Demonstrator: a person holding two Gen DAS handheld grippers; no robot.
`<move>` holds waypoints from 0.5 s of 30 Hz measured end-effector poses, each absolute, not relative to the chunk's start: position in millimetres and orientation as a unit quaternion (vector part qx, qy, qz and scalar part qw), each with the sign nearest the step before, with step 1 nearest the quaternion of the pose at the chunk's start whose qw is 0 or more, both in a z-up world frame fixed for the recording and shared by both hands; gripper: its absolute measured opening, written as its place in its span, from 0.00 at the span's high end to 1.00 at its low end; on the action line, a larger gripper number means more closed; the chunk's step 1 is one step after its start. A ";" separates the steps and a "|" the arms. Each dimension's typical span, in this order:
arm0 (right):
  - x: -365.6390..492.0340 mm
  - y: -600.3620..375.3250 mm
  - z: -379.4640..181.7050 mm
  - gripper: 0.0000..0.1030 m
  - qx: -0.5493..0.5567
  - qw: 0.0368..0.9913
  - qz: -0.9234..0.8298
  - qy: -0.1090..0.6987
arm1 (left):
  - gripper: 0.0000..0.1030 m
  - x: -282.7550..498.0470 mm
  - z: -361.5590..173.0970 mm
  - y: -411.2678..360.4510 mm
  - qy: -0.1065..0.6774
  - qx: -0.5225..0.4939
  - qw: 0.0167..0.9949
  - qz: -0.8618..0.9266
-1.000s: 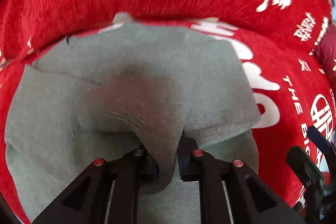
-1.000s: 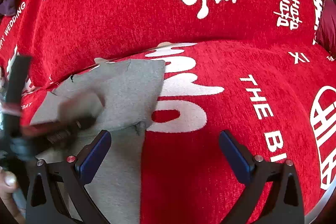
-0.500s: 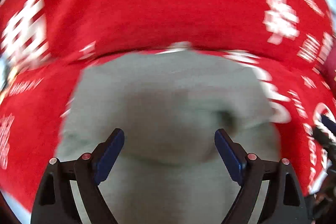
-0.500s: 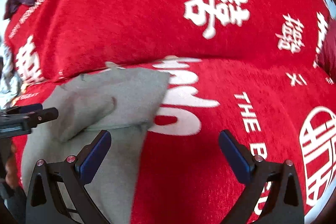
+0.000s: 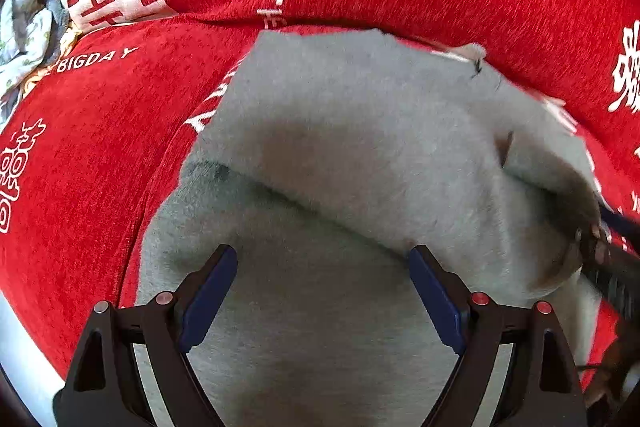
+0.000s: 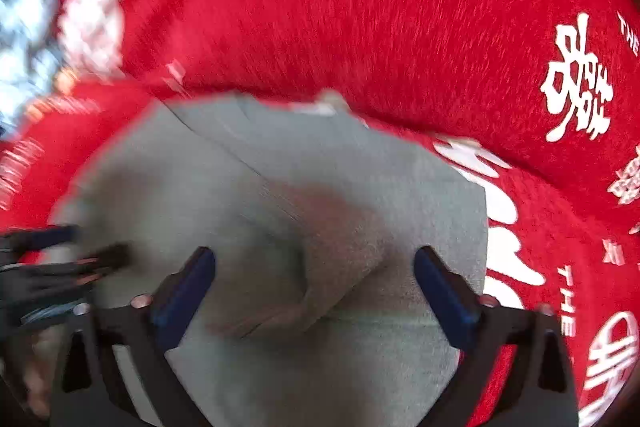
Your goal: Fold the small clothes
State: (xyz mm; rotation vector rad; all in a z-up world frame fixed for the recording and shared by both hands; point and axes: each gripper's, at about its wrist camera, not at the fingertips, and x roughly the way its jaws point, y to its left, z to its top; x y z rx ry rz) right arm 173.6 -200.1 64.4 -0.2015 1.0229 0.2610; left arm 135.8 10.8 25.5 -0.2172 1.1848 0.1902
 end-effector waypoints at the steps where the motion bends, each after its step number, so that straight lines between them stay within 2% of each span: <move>1: 181.1 -215.0 54.9 0.76 -0.042 0.844 0.128 0.518 | 0.14 134.8 25.9 13.9 0.556 -0.102 0.820 0.089; 2: 182.6 -237.5 49.0 0.81 0.028 0.834 0.130 0.535 | 0.14 134.9 24.6 17.9 0.556 -0.103 0.820 0.090; 4: 167.5 -273.7 52.2 0.81 0.091 0.841 0.128 0.518 | 0.14 134.6 22.2 28.0 0.556 -0.106 0.819 0.097; 6: 144.2 -298.4 56.2 0.78 0.105 0.849 0.118 0.504 | 0.14 135.3 19.3 36.4 0.561 -0.117 0.813 0.102; 7: 135.9 -307.3 56.8 0.73 0.112 0.851 0.113 0.501 | 0.14 135.8 19.4 37.7 0.561 -0.122 0.813 0.100; 8: 123.7 -320.2 55.6 0.52 0.123 0.850 0.104 0.501 | 0.14 135.9 21.2 37.6 0.558 -0.126 0.814 0.098; 9: 116.0 -329.3 54.4 0.38 0.130 0.849 0.097 0.502 | 0.14 136.4 24.0 35.5 0.554 -0.128 0.817 0.095; 15: 91.2 -369.2 61.0 0.37 0.153 0.860 0.074 0.480 | 0.14 148.2 39.8 9.7 0.534 -0.110 0.836 0.054</move>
